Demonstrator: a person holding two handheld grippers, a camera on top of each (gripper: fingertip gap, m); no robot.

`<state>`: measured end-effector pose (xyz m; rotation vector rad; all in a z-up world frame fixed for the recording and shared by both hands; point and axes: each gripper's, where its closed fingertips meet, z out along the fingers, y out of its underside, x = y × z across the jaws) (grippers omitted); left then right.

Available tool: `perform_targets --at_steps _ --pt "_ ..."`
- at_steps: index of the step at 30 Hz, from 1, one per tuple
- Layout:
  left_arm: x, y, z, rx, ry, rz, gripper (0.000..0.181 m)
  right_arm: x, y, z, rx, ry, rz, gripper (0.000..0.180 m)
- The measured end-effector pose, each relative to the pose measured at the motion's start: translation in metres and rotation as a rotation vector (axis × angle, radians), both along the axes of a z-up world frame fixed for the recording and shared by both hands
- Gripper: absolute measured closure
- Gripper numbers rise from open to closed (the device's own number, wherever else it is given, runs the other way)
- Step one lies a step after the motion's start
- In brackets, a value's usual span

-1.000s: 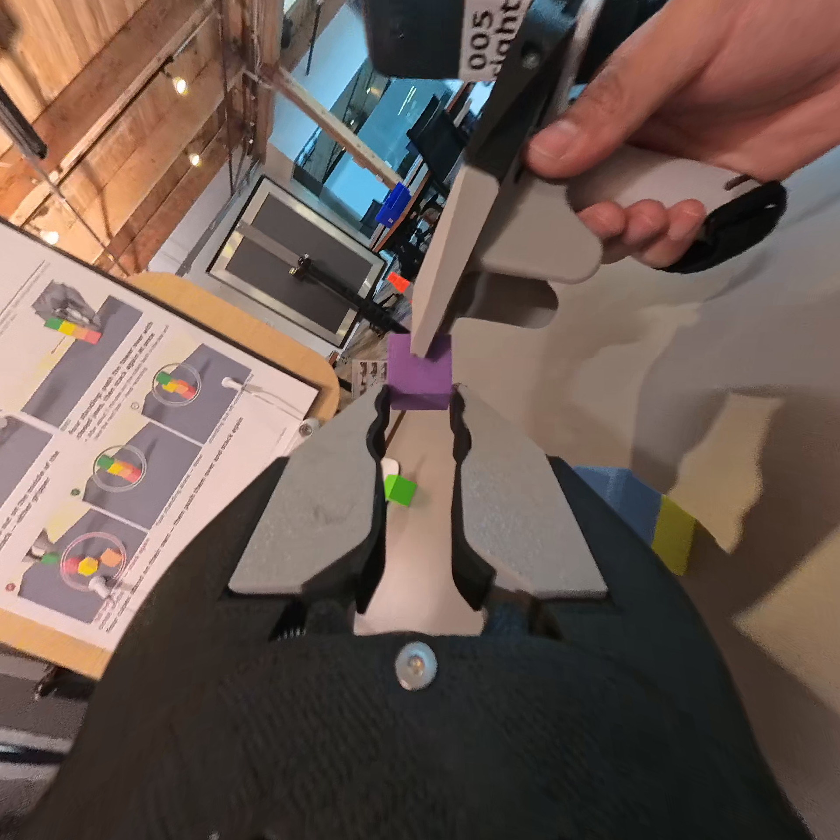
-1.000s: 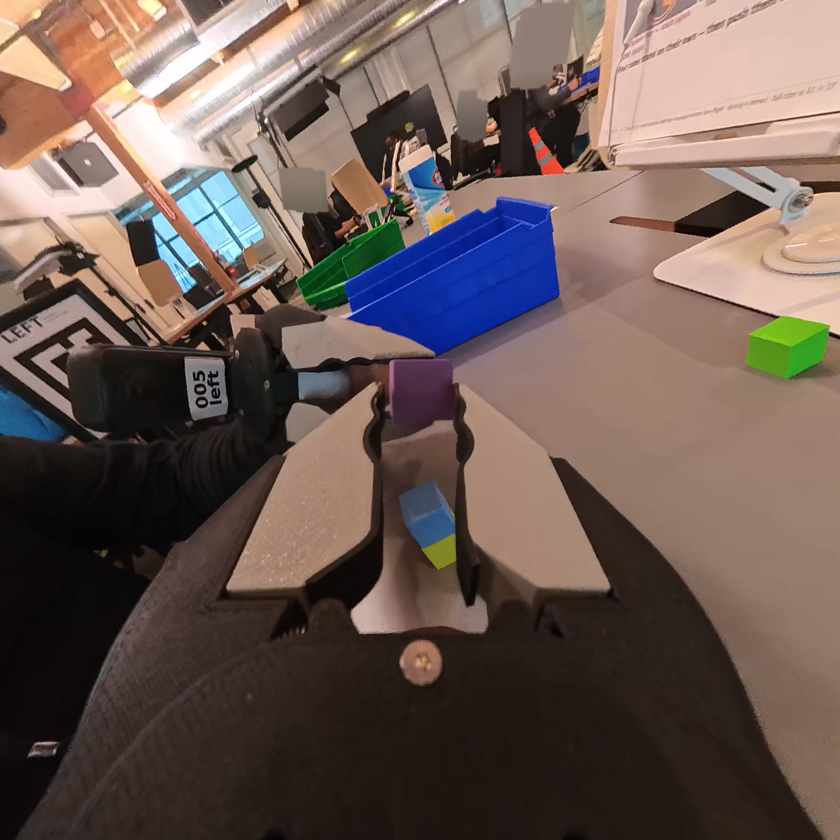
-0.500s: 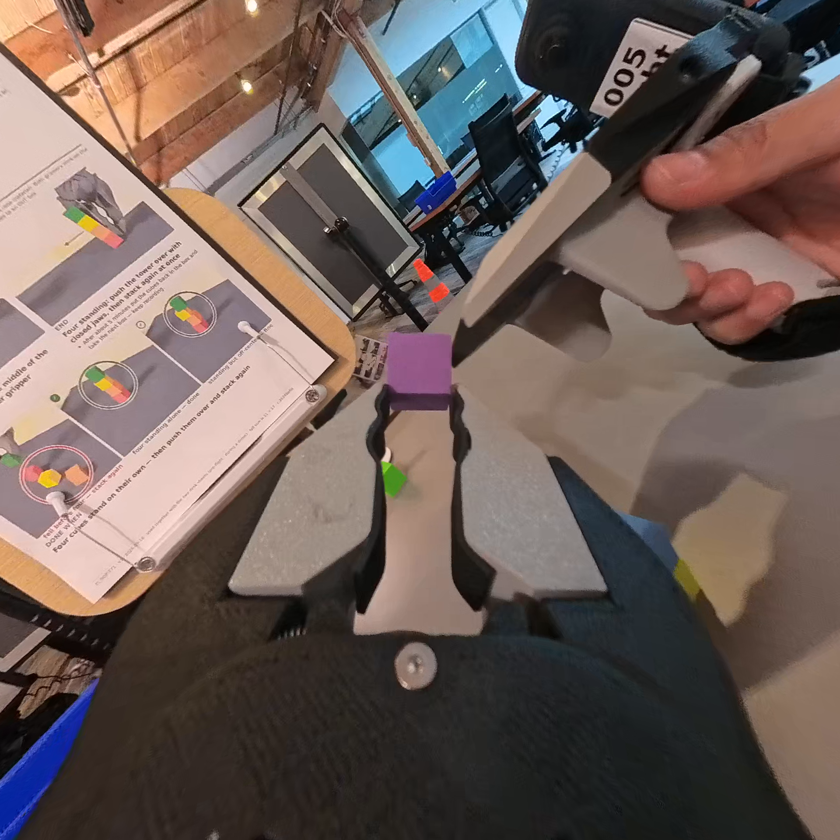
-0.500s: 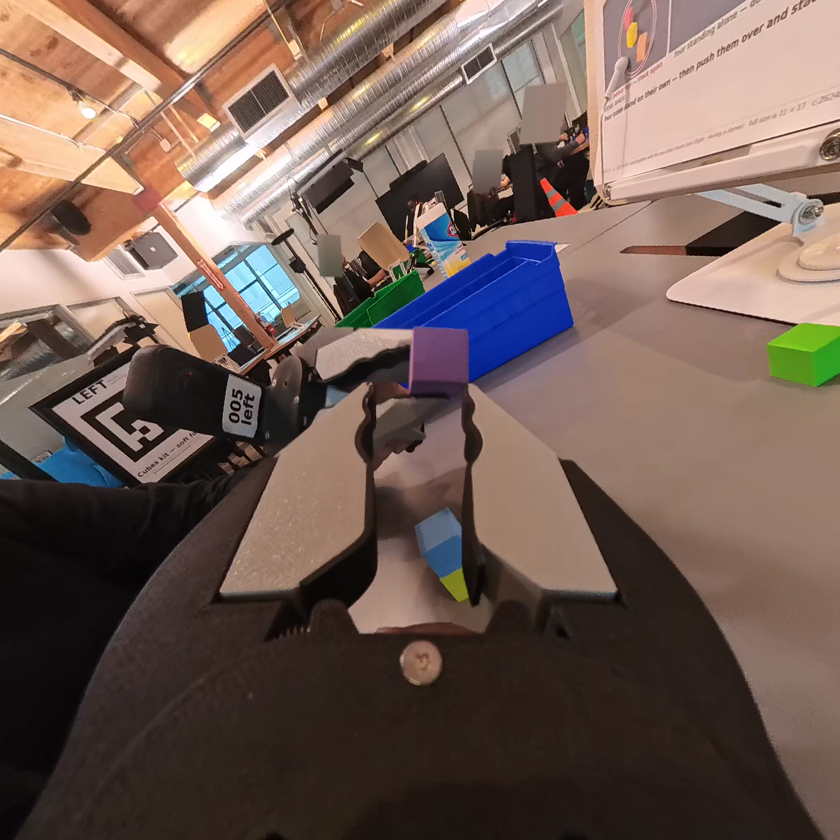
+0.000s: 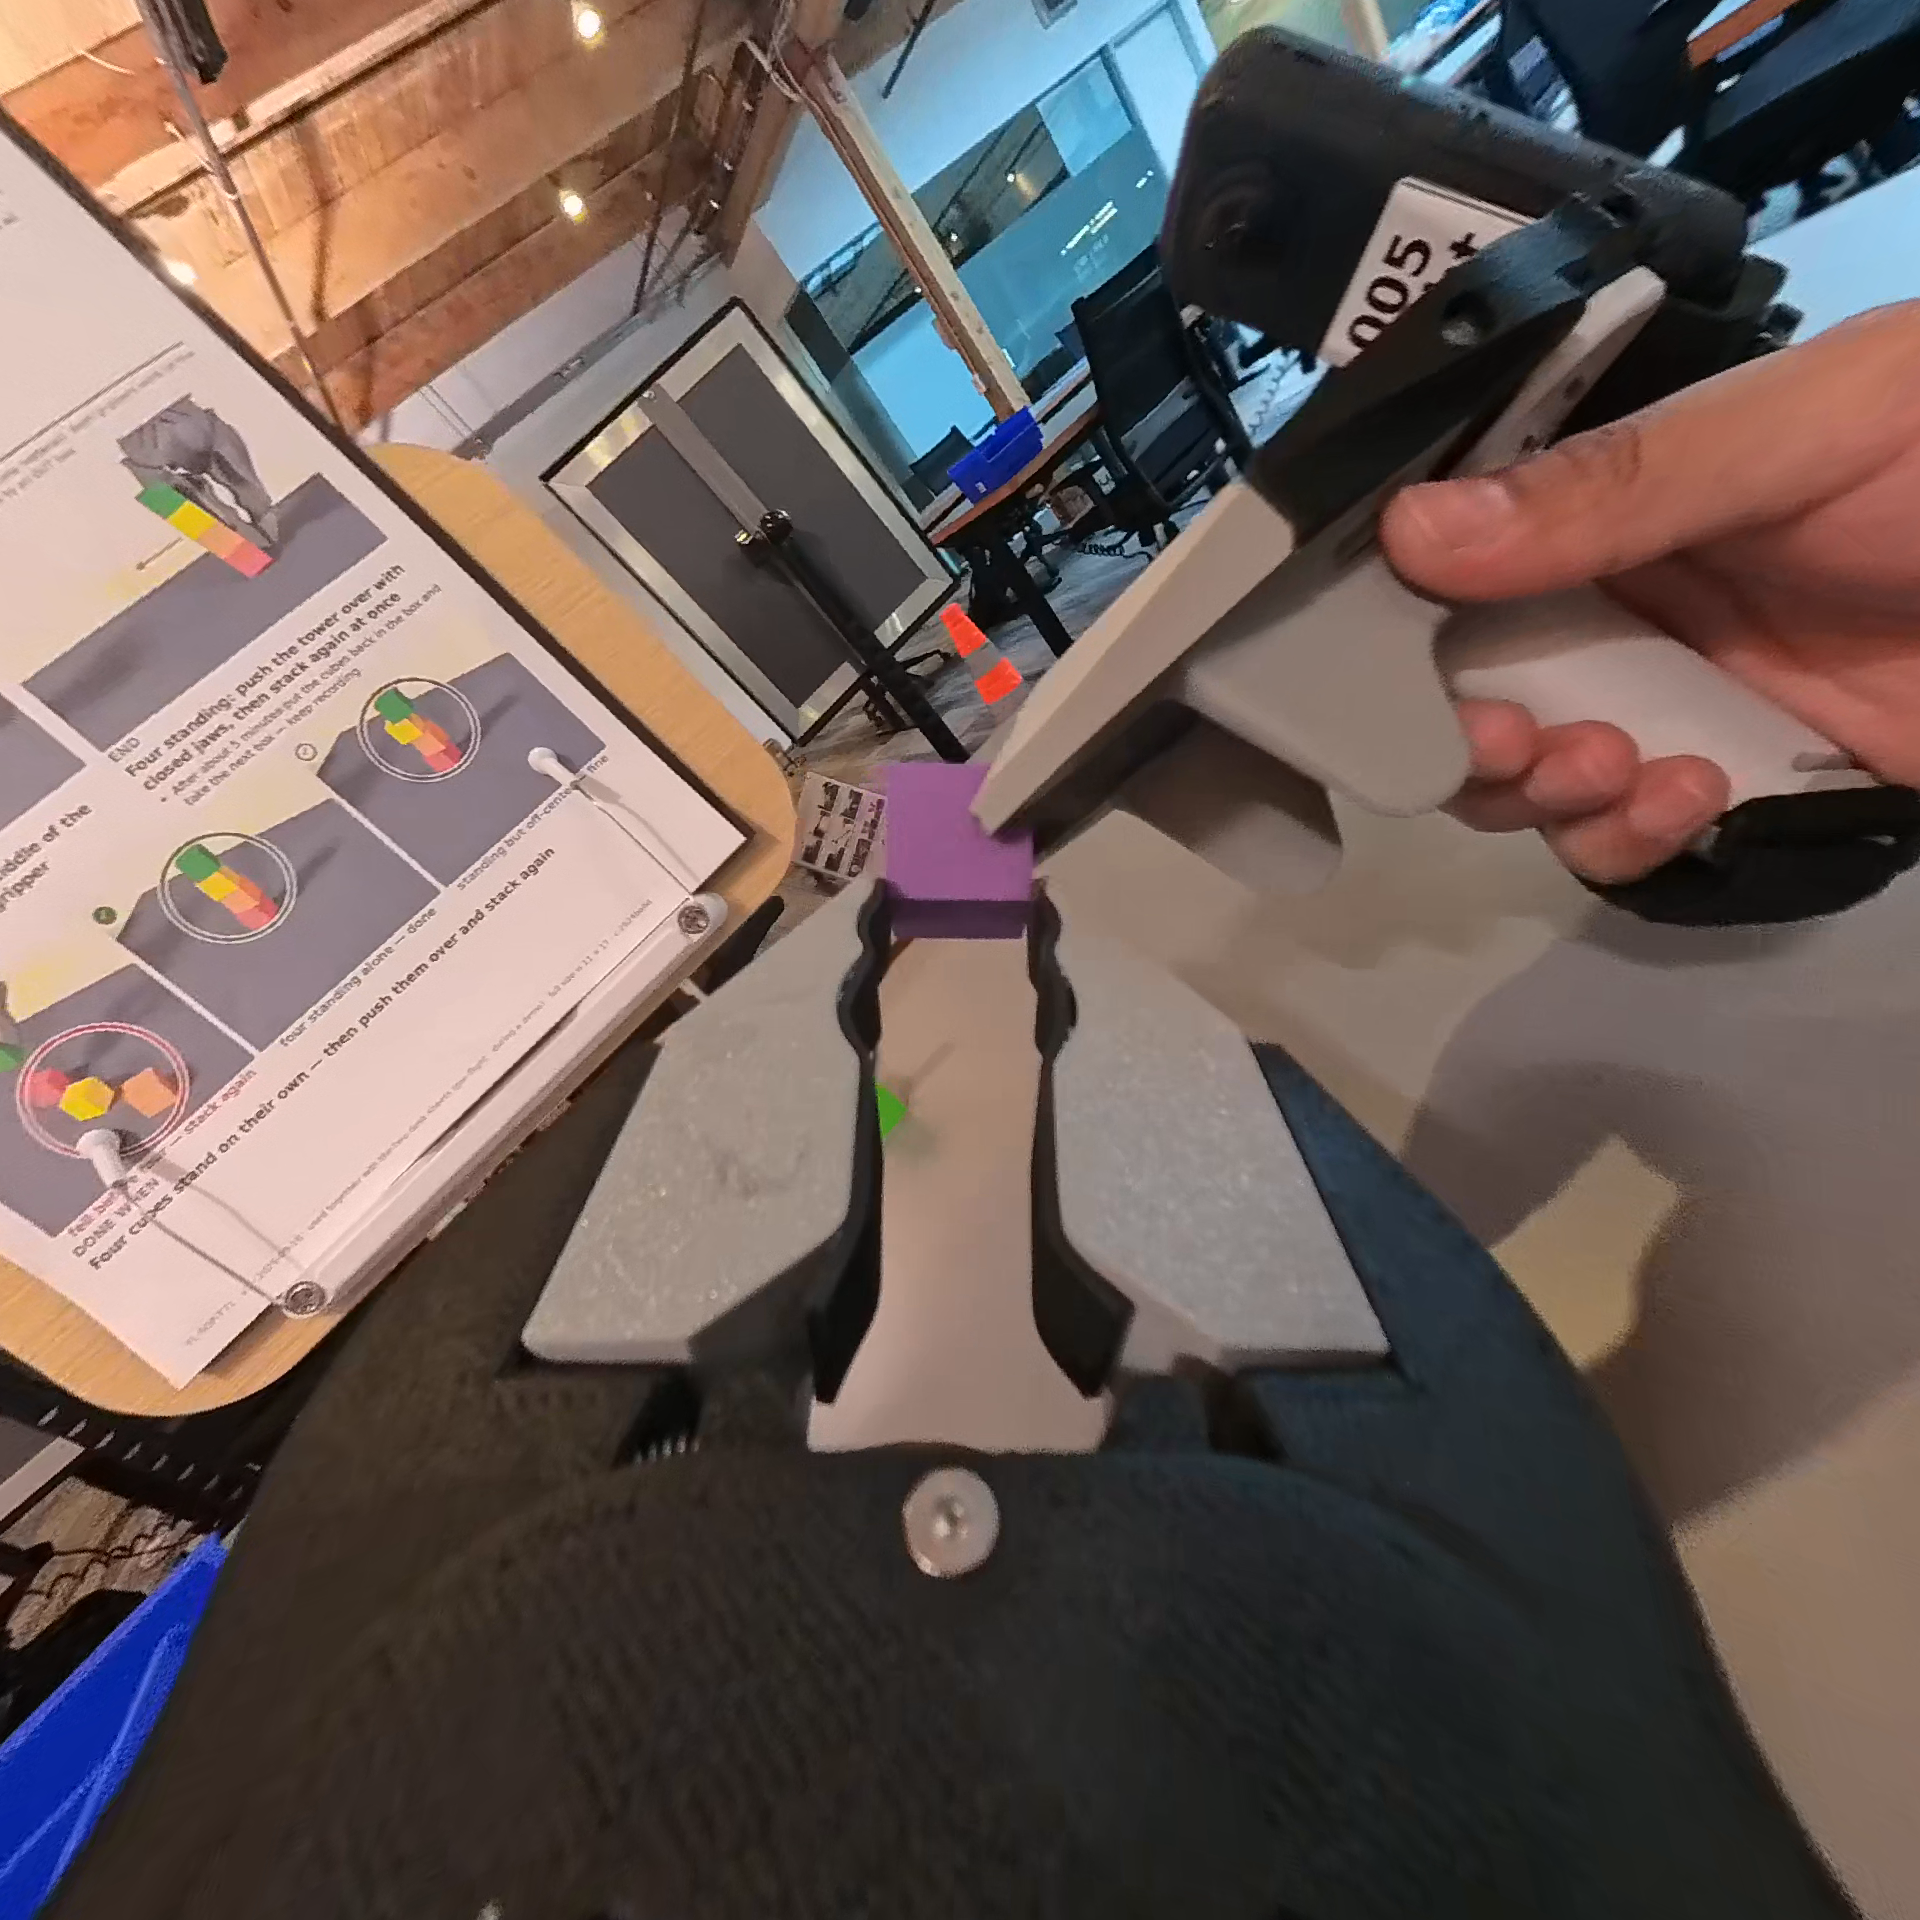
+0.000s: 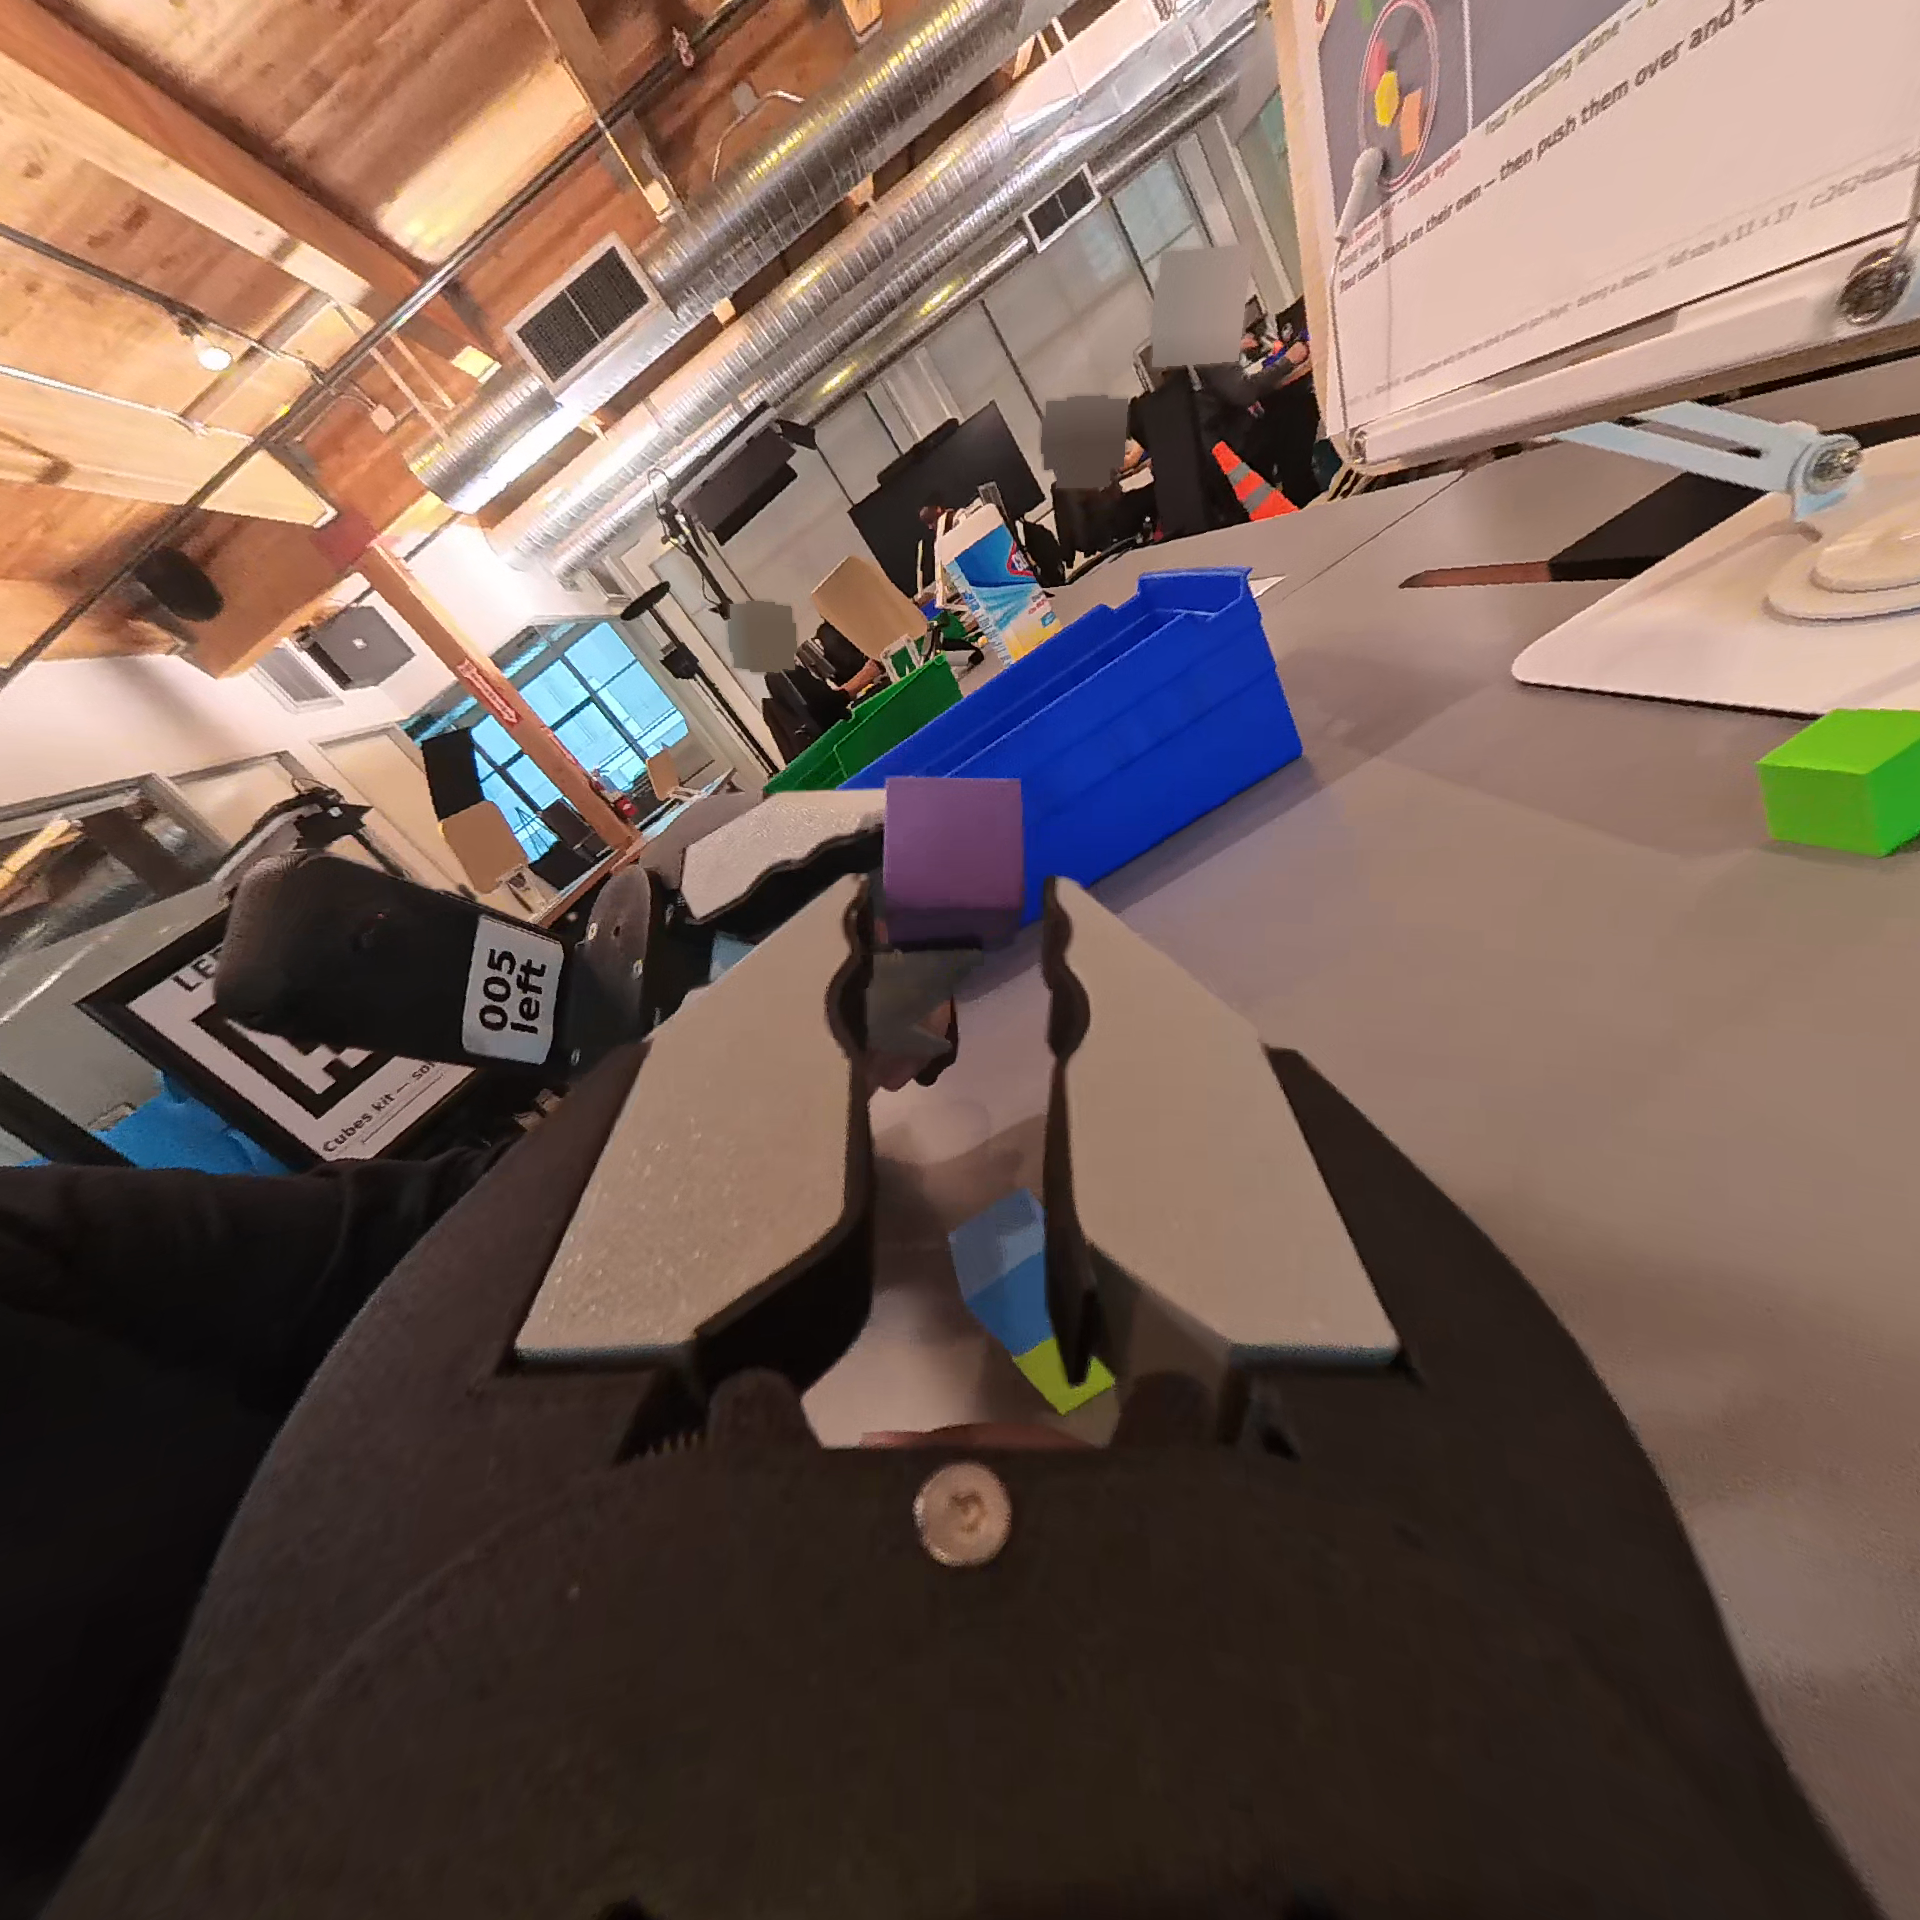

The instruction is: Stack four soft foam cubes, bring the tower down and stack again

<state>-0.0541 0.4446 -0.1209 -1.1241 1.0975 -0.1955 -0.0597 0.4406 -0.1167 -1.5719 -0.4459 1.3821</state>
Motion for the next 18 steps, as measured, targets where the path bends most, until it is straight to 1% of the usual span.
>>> perform_targets --at_steps 1,5,10,14,15,16,18 --pt "0.001 0.000 -0.001 0.002 0.004 0.001 0.156 0.000 0.000 0.000 0.006 -0.001 -0.003 0.156" --pt "0.001 -0.001 -0.001 -0.028 -0.008 -0.009 0.156 0.000 0.000 0.001 0.032 -0.037 -0.024 0.156" --pt "0.001 -0.002 -0.001 -0.018 0.011 -0.014 0.156 0.000 -0.001 0.003 0.074 -0.086 -0.047 0.156" --pt "0.002 -0.003 -0.003 -0.012 0.036 -0.017 0.156 0.003 0.000 0.006 0.077 -0.069 -0.057 0.156" --pt "0.002 -0.004 -0.006 -0.003 0.049 -0.022 0.173 0.006 0.000 0.009 0.077 -0.045 -0.063 0.156" --pt "0.004 -0.008 -0.007 0.013 0.063 -0.047 0.181 0.011 0.002 0.013 0.070 -0.013 -0.073 0.156" --pt "0.007 -0.012 -0.009 0.040 0.074 -0.065 0.181 0.019 0.001 0.018 0.054 0.039 -0.052 0.157"
